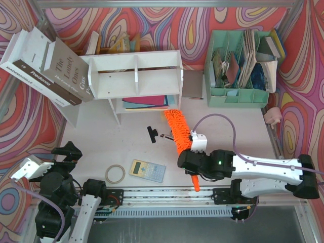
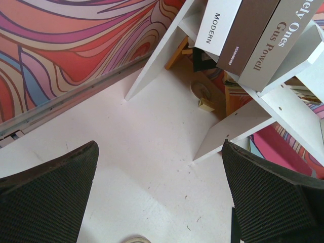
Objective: Dust the bookshelf with a duster
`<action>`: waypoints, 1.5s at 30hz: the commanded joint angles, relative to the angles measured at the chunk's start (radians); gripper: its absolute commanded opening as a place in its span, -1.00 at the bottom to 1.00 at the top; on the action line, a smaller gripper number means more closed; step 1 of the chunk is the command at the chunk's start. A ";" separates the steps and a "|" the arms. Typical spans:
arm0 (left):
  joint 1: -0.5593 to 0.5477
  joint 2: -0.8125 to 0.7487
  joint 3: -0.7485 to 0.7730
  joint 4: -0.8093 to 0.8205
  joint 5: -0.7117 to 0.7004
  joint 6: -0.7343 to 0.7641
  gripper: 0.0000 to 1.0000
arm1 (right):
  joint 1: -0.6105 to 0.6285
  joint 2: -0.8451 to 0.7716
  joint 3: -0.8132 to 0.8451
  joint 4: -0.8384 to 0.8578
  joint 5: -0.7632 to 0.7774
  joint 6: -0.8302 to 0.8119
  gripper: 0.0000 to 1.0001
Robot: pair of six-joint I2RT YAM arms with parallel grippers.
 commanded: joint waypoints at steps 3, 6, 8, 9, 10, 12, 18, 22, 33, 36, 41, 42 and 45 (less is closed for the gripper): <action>0.007 -0.004 -0.013 0.022 0.003 0.019 0.97 | -0.004 -0.009 -0.018 0.036 0.095 -0.010 -1.00; 0.007 -0.002 -0.013 0.021 0.003 0.020 0.97 | -0.003 0.059 -0.061 0.101 0.039 -0.012 -1.00; 0.007 -0.002 -0.013 0.022 0.004 0.020 0.97 | -0.003 0.091 -0.083 0.144 0.011 -0.014 -1.00; 0.007 -0.002 -0.013 0.022 0.005 0.020 0.97 | -0.003 0.101 -0.089 0.165 0.002 -0.018 -1.00; 0.007 -0.002 -0.013 0.022 0.005 0.021 0.97 | -0.004 0.106 -0.089 0.179 -0.004 -0.026 -1.00; 0.007 -0.002 -0.013 0.020 0.005 0.020 0.97 | -0.004 0.112 -0.074 0.180 0.005 -0.036 -1.00; 0.007 -0.001 -0.011 0.017 0.005 0.017 0.97 | -0.003 0.063 -0.026 0.136 0.087 -0.036 -1.00; 0.007 -0.005 -0.011 0.016 0.006 0.016 0.97 | -0.004 0.035 -0.024 0.217 0.072 -0.102 -1.00; 0.007 -0.004 -0.012 0.016 0.009 0.015 0.97 | -0.002 0.177 0.008 0.475 -0.038 -0.312 -1.00; 0.007 -0.005 -0.011 0.015 0.009 0.015 0.97 | -0.002 0.232 0.042 0.507 -0.057 -0.354 -1.00; 0.007 -0.007 -0.012 0.015 0.008 0.016 0.97 | -0.003 0.312 0.079 0.567 -0.108 -0.412 -1.00; 0.007 -0.005 -0.012 0.015 0.008 0.017 0.97 | -0.002 0.330 0.089 0.581 -0.121 -0.427 -1.00; 0.007 -0.003 -0.011 0.014 0.008 0.017 0.97 | 0.000 0.372 0.119 0.593 -0.156 -0.469 -1.00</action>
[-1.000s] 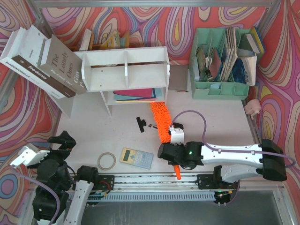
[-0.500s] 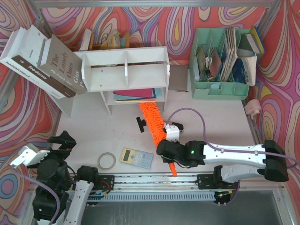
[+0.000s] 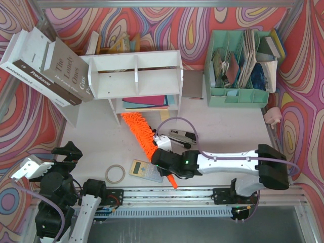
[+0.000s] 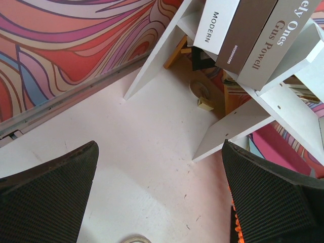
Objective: Dust the bookshelf with a duster
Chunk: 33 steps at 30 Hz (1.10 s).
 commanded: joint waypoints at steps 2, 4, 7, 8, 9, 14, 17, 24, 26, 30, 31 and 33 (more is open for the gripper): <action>0.007 -0.007 -0.011 0.014 0.002 0.017 0.97 | 0.005 0.051 0.080 0.114 -0.034 -0.109 -1.00; 0.007 -0.007 -0.011 0.013 -0.001 0.017 0.97 | 0.006 0.075 0.084 0.085 -0.035 -0.100 -1.00; 0.007 -0.007 -0.011 0.013 -0.004 0.017 0.97 | 0.005 0.103 0.064 0.036 -0.038 -0.073 -1.00; 0.007 -0.007 -0.012 0.015 -0.003 0.017 0.97 | 0.006 0.109 0.054 0.027 -0.041 -0.066 -1.00; 0.007 -0.006 -0.013 0.018 -0.002 0.019 0.97 | 0.006 0.114 0.044 0.023 -0.043 -0.061 -1.00; 0.007 -0.002 -0.011 0.016 0.000 0.019 0.97 | 0.005 0.101 0.030 0.029 -0.029 -0.062 -1.00; 0.007 -0.004 -0.013 0.017 -0.002 0.019 0.97 | 0.006 0.084 0.049 0.033 -0.027 -0.082 -1.00; 0.007 -0.002 -0.013 0.017 0.000 0.019 0.97 | 0.068 -0.004 0.073 -0.005 0.048 -0.118 -1.00; 0.007 -0.003 -0.013 0.017 -0.001 0.019 0.97 | 0.081 -0.018 0.062 -0.016 0.046 -0.113 -1.00; 0.007 -0.001 -0.013 0.019 0.000 0.020 0.97 | 0.082 -0.023 0.008 -0.042 0.018 -0.074 -1.00; 0.007 0.001 -0.013 0.020 0.001 0.019 0.97 | 0.083 -0.021 -0.013 -0.040 0.010 -0.065 -1.00; 0.007 0.002 -0.014 0.023 0.003 0.020 0.97 | 0.082 -0.014 -0.058 -0.032 -0.009 -0.056 -1.00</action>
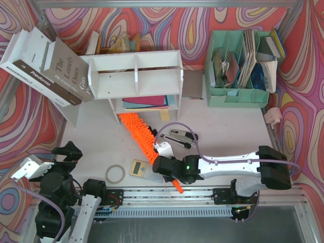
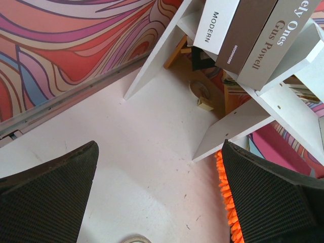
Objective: Dust the bookshelf with a duster
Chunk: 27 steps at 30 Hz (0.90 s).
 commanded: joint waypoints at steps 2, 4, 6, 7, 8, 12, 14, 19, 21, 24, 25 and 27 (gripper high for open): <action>0.007 0.005 -0.014 0.023 0.004 0.020 0.97 | 0.020 0.006 -0.083 0.044 -0.039 -0.022 -1.00; 0.007 0.006 -0.014 0.022 0.006 0.020 0.97 | 0.020 0.037 -0.084 0.033 -0.038 -0.023 -1.00; 0.007 0.005 -0.014 0.023 0.006 0.020 0.97 | 0.021 0.047 -0.078 0.042 -0.040 -0.029 -1.00; 0.007 0.006 -0.014 0.023 0.006 0.020 0.97 | 0.020 0.044 -0.070 0.046 -0.041 -0.036 -1.00; 0.007 0.005 -0.014 0.022 0.006 0.020 0.97 | 0.021 0.038 -0.057 0.048 -0.039 -0.044 -1.00; 0.007 0.007 -0.014 0.022 0.006 0.020 0.97 | 0.022 -0.003 0.021 0.022 0.015 -0.069 -1.00; 0.007 0.009 -0.014 0.023 0.005 0.020 0.97 | 0.023 -0.034 0.054 0.005 0.058 -0.072 -1.00; 0.007 0.006 -0.014 0.022 0.005 0.020 0.97 | 0.021 -0.101 0.058 0.018 0.120 -0.058 -1.00; 0.007 0.005 -0.014 0.022 0.005 0.020 0.97 | 0.021 -0.096 0.040 0.035 0.112 -0.053 -1.00; 0.007 0.005 -0.013 0.023 0.006 0.022 0.97 | 0.021 -0.041 0.024 0.037 0.083 -0.041 -1.00; 0.007 0.006 -0.013 0.022 0.007 0.022 0.97 | 0.021 -0.021 0.020 0.037 0.072 -0.036 -1.00; 0.007 0.005 -0.014 0.023 0.007 0.021 0.97 | 0.021 0.016 0.008 0.050 0.055 -0.034 -1.00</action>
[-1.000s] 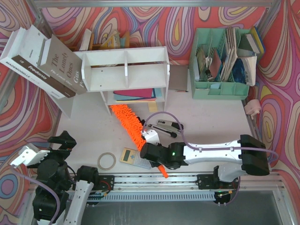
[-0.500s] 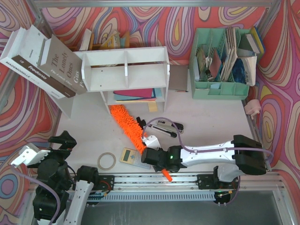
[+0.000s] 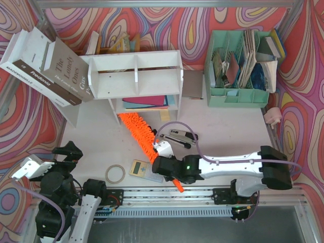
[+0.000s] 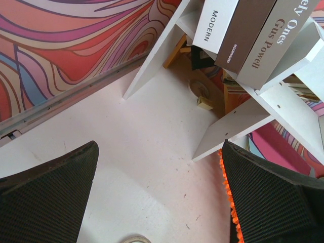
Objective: Dust the bookshelf with a duster
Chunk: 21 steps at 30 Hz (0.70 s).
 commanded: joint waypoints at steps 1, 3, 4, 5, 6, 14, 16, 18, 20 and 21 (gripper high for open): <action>0.007 0.005 -0.010 0.020 0.003 0.021 0.97 | 0.006 0.075 -0.009 0.100 0.002 -0.013 -1.00; 0.007 0.005 -0.010 0.020 0.003 0.022 0.97 | 0.002 0.110 -0.007 0.105 -0.003 -0.019 -1.00; 0.007 0.006 -0.010 0.020 0.003 0.022 0.97 | 0.000 0.126 -0.005 0.109 -0.005 -0.022 -1.00; 0.007 0.006 -0.010 0.020 0.003 0.022 0.97 | -0.005 0.136 -0.003 0.118 -0.008 -0.026 -1.00; 0.007 0.005 -0.010 0.020 0.004 0.022 0.97 | -0.011 0.140 -0.003 0.131 -0.008 -0.031 -1.00; 0.007 -0.002 -0.009 0.016 -0.002 0.020 0.97 | -0.068 0.122 0.099 0.139 0.056 -0.123 -1.00; 0.007 -0.002 -0.010 0.017 -0.002 0.020 0.97 | -0.070 0.107 0.119 0.135 0.082 -0.133 -1.00; 0.007 0.001 -0.009 0.017 -0.001 0.020 0.97 | -0.078 0.096 0.122 0.135 0.092 -0.129 -1.00; 0.007 0.001 -0.010 0.019 0.000 0.020 0.97 | -0.090 0.100 0.102 0.161 0.062 -0.119 -1.00; 0.007 0.001 -0.010 0.018 0.000 0.021 0.97 | -0.097 0.110 0.091 0.184 0.037 -0.112 -1.00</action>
